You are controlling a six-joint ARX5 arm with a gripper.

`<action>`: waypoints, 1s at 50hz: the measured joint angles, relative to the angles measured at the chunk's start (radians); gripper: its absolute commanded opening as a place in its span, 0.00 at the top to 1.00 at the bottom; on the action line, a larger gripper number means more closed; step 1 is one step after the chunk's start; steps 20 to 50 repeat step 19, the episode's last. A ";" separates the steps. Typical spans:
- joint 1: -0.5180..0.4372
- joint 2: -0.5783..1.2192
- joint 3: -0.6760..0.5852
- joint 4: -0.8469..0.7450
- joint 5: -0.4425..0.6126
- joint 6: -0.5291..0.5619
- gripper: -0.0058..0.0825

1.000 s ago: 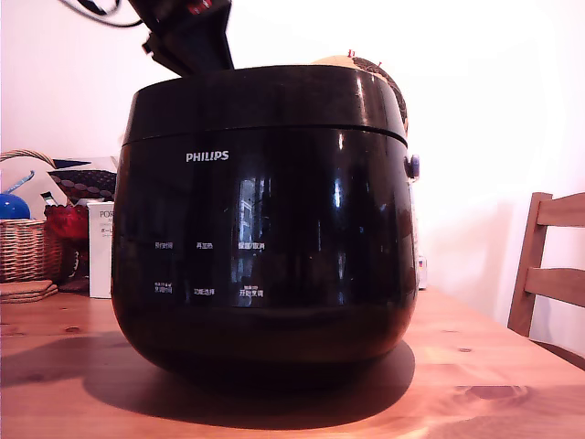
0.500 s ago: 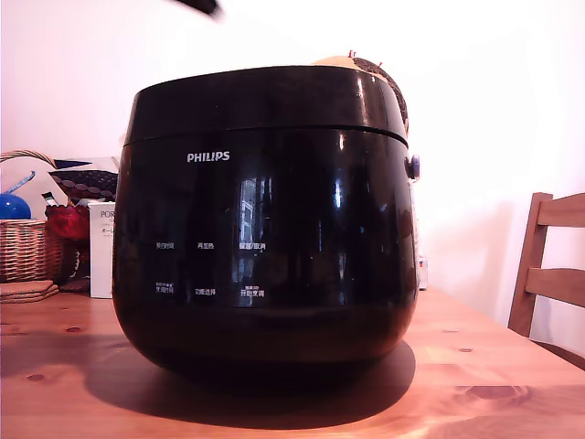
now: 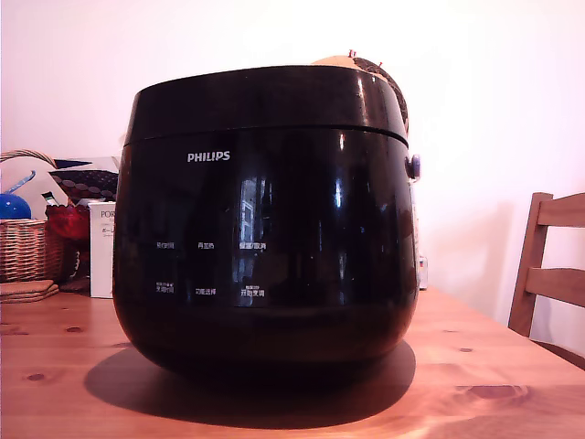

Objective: Close the rice cooker by pressing the lid down with medium force

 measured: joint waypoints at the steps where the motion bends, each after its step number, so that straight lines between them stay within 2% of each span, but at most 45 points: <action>1: 0.009 -0.010 0.000 0.002 0.000 0.000 0.96; 12: 0.065 -0.056 0.000 0.010 0.000 -0.003 0.96; 50: 0.066 -0.043 0.000 0.002 0.000 -0.003 0.96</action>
